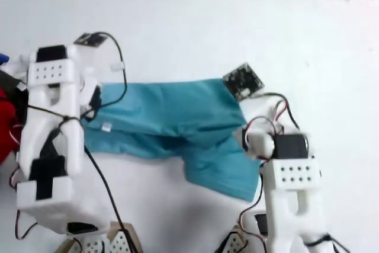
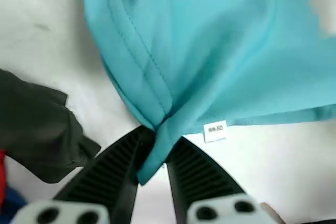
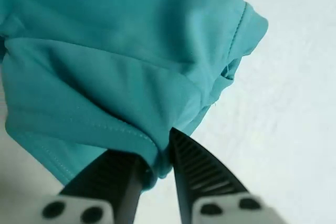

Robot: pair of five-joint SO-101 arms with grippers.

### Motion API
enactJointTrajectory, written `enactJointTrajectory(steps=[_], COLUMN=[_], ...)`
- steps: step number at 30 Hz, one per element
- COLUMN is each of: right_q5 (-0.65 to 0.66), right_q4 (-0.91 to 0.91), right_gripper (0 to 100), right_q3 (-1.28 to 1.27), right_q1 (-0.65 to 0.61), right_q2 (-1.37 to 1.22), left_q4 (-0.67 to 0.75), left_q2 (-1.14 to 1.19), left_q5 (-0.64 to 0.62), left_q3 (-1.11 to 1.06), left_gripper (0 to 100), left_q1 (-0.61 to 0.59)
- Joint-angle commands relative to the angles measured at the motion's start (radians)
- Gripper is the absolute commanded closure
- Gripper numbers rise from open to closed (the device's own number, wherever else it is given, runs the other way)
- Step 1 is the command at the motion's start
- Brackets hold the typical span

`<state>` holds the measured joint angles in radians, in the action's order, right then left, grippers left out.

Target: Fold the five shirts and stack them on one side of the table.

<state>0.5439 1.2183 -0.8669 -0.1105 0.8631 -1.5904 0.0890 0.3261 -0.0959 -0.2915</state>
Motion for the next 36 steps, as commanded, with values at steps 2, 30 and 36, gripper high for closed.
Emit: enactJointTrajectory(steps=[2,30,36], right_q5=[0.003,0.304,0.298], right_q4=[0.027,-0.041,-0.041], right_gripper=[97.9,97.7,86.2], right_q3=[-0.064,-0.476,-0.462], right_q1=[-0.004,0.13,0.062], right_q2=[0.105,0.274,0.282], left_q4=[0.091,0.276,0.199], left_q2=[-0.091,-0.089,-0.097], left_q5=[0.014,0.049,0.052], left_q3=[-0.128,-0.335,-0.323], left_gripper=[97,97,80], left_q1=[-0.008,-0.009,-0.025])
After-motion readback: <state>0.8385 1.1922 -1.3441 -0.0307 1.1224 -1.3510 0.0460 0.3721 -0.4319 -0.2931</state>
